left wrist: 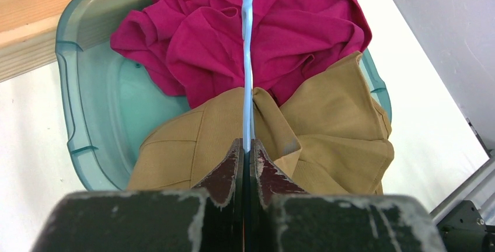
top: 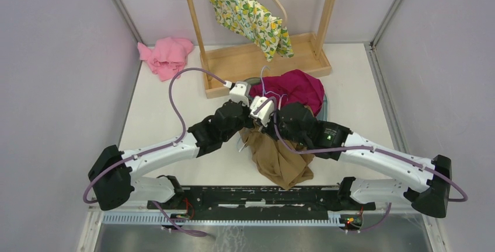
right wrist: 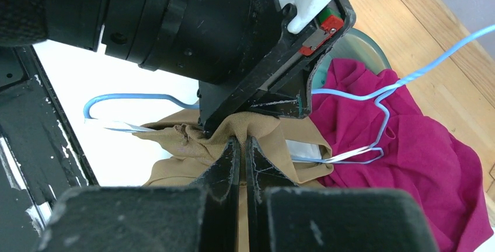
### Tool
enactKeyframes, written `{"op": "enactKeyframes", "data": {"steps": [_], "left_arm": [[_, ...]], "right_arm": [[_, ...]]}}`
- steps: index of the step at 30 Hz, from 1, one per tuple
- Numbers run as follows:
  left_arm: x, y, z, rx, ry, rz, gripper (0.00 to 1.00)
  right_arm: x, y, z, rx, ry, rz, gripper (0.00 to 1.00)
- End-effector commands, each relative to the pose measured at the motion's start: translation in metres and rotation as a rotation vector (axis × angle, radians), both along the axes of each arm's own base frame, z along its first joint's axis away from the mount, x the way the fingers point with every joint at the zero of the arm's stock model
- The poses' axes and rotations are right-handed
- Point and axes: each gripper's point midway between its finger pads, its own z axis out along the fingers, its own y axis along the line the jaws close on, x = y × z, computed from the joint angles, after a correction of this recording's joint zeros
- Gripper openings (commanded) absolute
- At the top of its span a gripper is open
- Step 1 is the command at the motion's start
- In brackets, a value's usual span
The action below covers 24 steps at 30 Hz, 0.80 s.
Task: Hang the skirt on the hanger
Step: Hang the skirt on the hanger.
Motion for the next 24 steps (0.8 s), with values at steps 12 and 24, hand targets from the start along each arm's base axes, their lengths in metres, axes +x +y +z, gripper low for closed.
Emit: {"op": "enactKeyframes", "data": {"steps": [12, 24], "left_arm": [[-0.016, -0.013, -0.029, 0.125, 0.058, -0.087, 0.03], [0.003, -0.021, -0.037, 0.123, 0.050, -0.013, 0.03]], "right_arm": [[0.003, 0.007, 0.062, 0.195, -0.063, 0.008, 0.02], [-0.031, 0.009, 0.041, 0.213, 0.001, 0.078, 0.02]]}}
